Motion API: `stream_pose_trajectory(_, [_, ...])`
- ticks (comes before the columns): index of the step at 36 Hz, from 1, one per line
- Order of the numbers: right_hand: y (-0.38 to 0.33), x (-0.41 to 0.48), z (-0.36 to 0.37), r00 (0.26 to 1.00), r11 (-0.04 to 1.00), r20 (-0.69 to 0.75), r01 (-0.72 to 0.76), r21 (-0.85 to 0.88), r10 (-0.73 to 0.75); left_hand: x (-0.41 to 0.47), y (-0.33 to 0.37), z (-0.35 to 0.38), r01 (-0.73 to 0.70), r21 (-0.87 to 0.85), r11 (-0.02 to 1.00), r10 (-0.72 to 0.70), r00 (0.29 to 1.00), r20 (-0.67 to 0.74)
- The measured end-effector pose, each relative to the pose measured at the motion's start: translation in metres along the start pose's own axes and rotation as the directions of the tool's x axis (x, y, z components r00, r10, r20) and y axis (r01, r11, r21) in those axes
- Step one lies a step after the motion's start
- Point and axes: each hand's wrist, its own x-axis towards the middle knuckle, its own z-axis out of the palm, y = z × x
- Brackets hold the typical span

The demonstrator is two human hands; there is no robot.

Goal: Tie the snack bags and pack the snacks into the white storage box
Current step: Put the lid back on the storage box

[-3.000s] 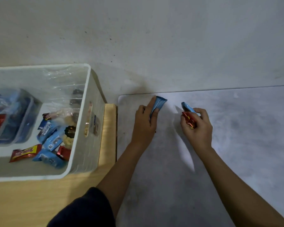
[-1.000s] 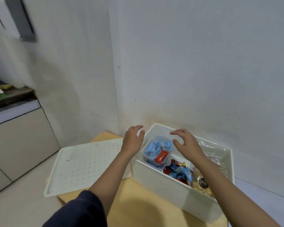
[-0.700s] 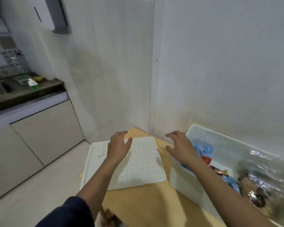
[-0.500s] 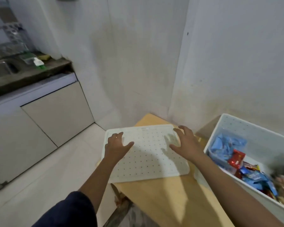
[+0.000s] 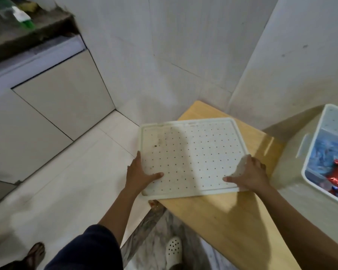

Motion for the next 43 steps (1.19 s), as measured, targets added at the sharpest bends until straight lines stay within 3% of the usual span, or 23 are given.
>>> stream_pose_trajectory(5, [-0.013, -0.006, 0.002, 0.998, 0.998, -0.013, -0.059, 0.018, 0.059, 0.001, -0.006, -0.008, -0.001, -0.149, 0.989, -0.004, 0.999, -0.036])
stream_pose_trajectory(10, [-0.035, -0.015, 0.006, 0.999, 0.991, -0.004, -0.037, 0.130, 0.038, -0.004, -0.010, -0.036, -0.026, -0.175, 0.984, 0.008, 0.994, -0.104])
stream_pose_trajectory(17, [-0.090, -0.033, -0.039, 0.986, 0.967, -0.101, 0.152, 0.203, -0.134, -0.023, 0.008, -0.107, -0.077, -0.218, 0.973, 0.017, 0.964, -0.264])
stream_pose_trajectory(24, [-0.105, -0.071, -0.114, 0.936, 0.912, -0.243, 0.315, 0.262, -0.253, -0.061, 0.060, -0.156, -0.221, -0.294, 0.930, 0.102, 0.923, -0.371])
stream_pose_trajectory(31, [-0.021, -0.120, -0.193, 0.912, 0.932, -0.365, 0.281, 0.231, -0.185, -0.101, 0.136, -0.131, -0.339, -0.310, 0.888, 0.263, 0.928, -0.263])
stream_pose_trajectory(43, [0.214, -0.216, -0.221, 0.887, 0.932, -0.419, -0.032, 0.362, 0.194, -0.155, 0.277, 0.025, -0.479, -0.362, 0.800, 0.530, 0.847, 0.050])
